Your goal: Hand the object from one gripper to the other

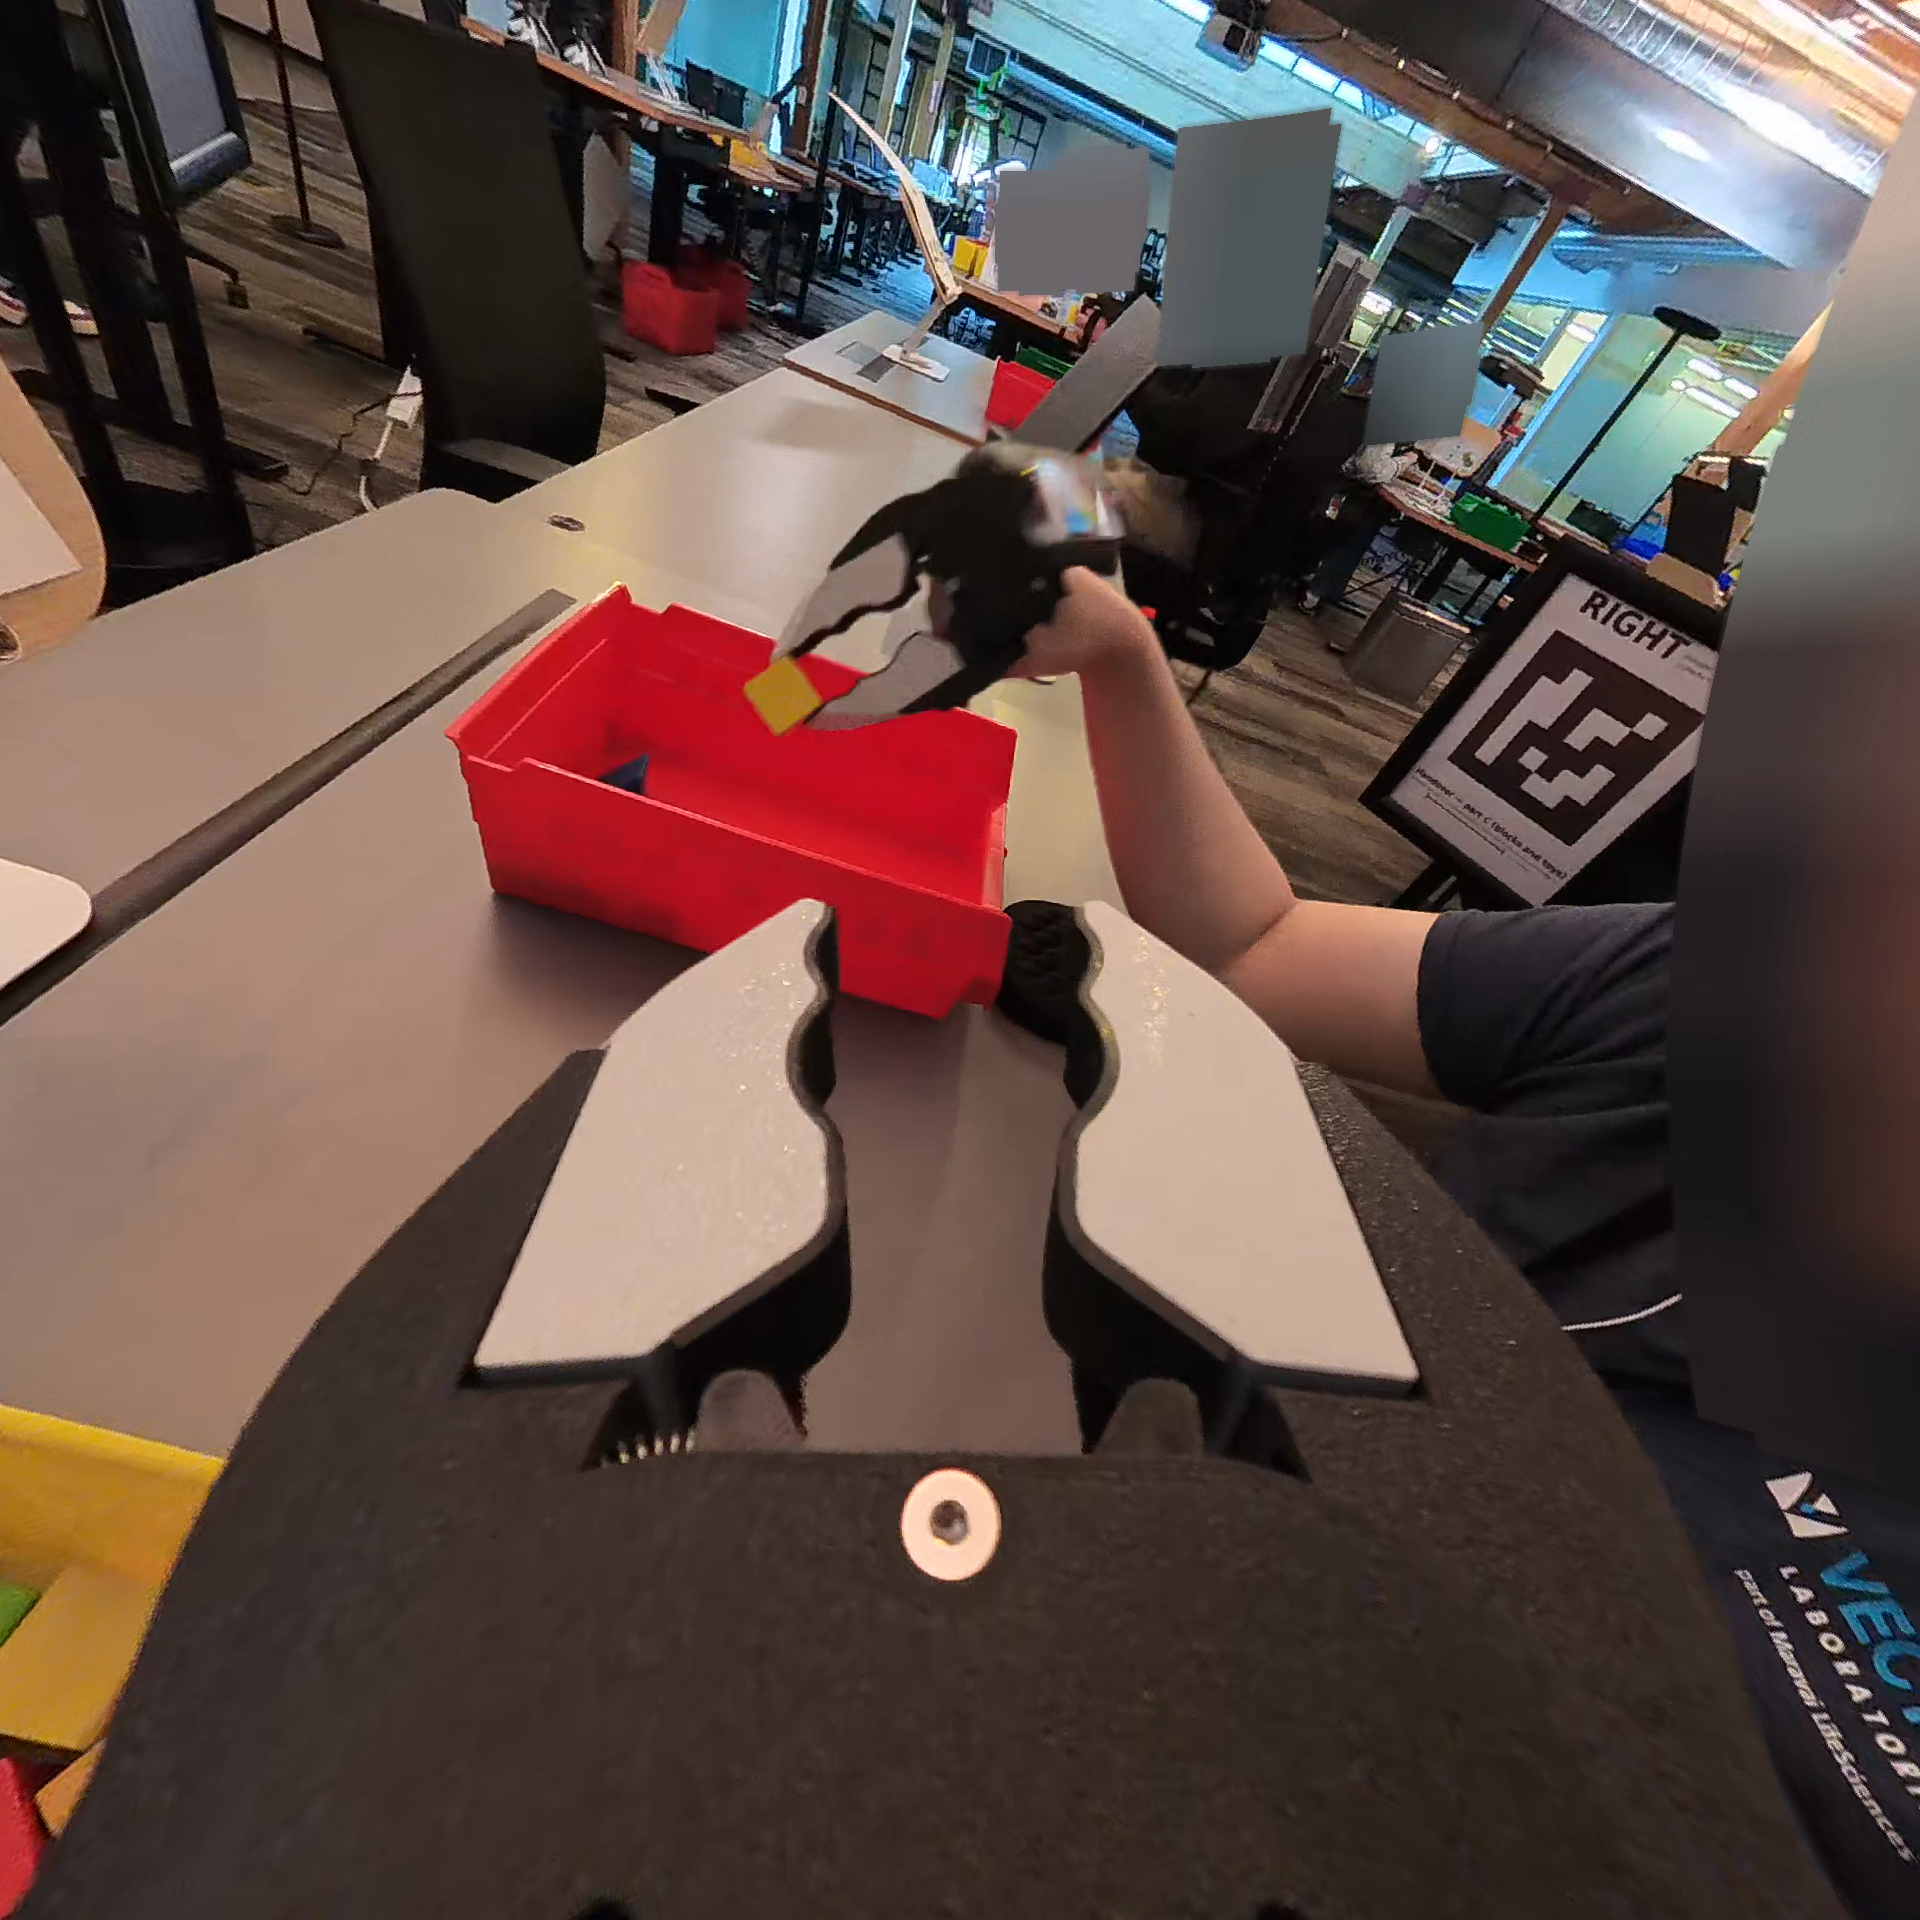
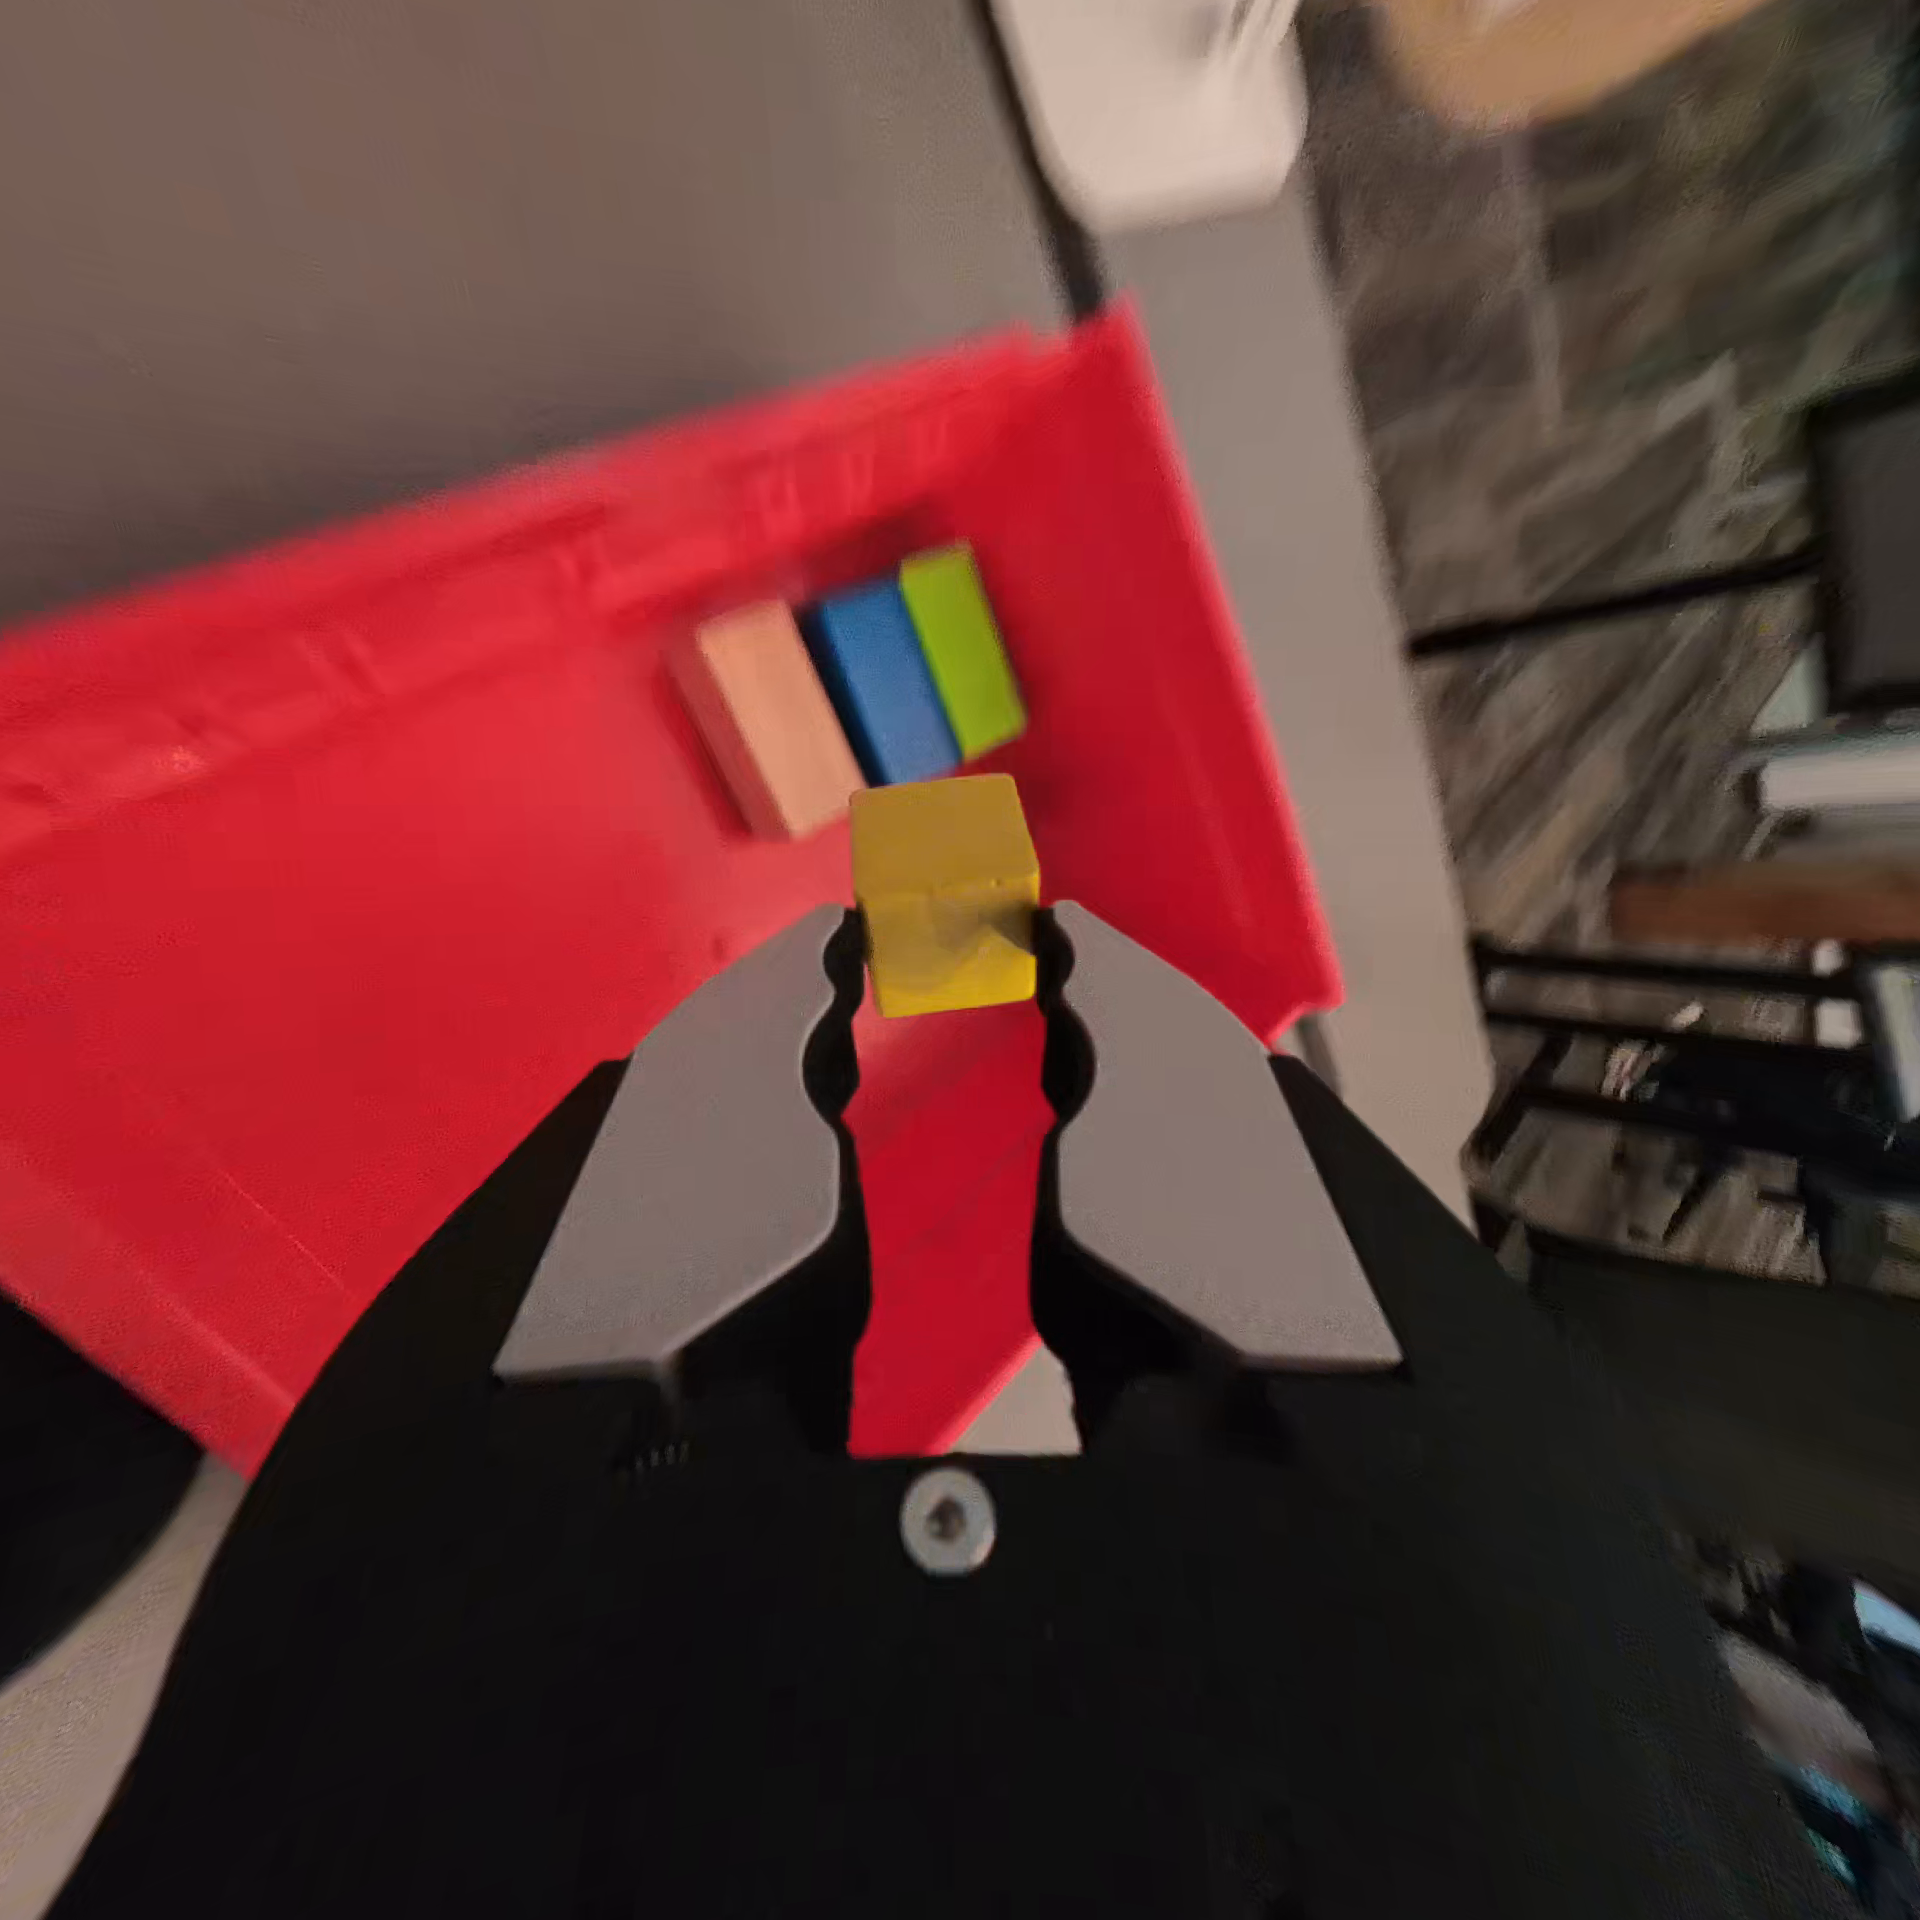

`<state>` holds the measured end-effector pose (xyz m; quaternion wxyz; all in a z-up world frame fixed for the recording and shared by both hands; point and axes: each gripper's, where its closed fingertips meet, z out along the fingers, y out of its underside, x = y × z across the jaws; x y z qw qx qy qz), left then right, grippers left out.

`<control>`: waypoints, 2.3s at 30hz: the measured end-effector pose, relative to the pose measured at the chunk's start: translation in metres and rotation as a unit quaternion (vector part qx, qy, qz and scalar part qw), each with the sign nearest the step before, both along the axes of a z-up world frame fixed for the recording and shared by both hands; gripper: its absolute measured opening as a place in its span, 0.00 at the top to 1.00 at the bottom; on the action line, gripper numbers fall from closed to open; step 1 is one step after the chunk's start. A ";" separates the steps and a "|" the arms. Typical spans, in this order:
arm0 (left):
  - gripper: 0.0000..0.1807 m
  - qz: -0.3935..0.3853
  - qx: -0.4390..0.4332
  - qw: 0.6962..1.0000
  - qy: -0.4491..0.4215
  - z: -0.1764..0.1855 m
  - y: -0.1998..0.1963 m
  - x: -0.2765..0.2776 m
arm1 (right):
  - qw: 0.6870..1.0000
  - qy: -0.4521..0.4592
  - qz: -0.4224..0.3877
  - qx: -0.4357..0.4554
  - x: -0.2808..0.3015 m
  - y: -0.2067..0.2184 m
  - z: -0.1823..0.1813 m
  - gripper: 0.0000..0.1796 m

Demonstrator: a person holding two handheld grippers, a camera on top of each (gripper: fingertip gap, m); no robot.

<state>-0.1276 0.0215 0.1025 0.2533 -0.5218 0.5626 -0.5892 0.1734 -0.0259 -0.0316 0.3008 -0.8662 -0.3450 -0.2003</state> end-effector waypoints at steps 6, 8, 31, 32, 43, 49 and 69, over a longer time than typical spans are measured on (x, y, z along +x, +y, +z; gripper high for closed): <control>0.78 -0.010 0.014 1.000 0.017 -0.007 -0.007 0.003 | 0.994 -0.014 -0.036 -0.107 0.030 0.016 -0.075 0.82; 0.78 -0.013 0.015 1.000 0.022 -0.009 -0.007 0.003 | 0.991 -0.012 -0.059 -0.118 0.038 0.019 -0.084 0.82; 0.79 -0.020 0.020 0.999 0.033 -0.011 -0.011 0.002 | 0.928 0.195 -0.279 -0.153 0.044 0.034 -0.110 0.82; 0.79 -0.020 0.021 0.999 0.033 -0.011 -0.011 0.002 | 0.927 0.201 -0.281 -0.149 0.044 0.035 -0.111 0.82; 0.79 -0.022 0.020 0.999 0.037 -0.012 -0.012 0.002 | 0.921 0.219 -0.292 -0.137 0.044 0.039 -0.112 0.81; 0.79 0.022 0.046 0.997 0.060 -0.017 0.008 -0.009 | 0.929 0.218 -0.274 -0.125 0.040 0.037 -0.097 0.80; 0.75 0.171 0.198 0.841 0.474 -0.217 0.159 -0.088 | 0.947 0.220 -0.224 -0.068 0.021 0.016 -0.029 0.77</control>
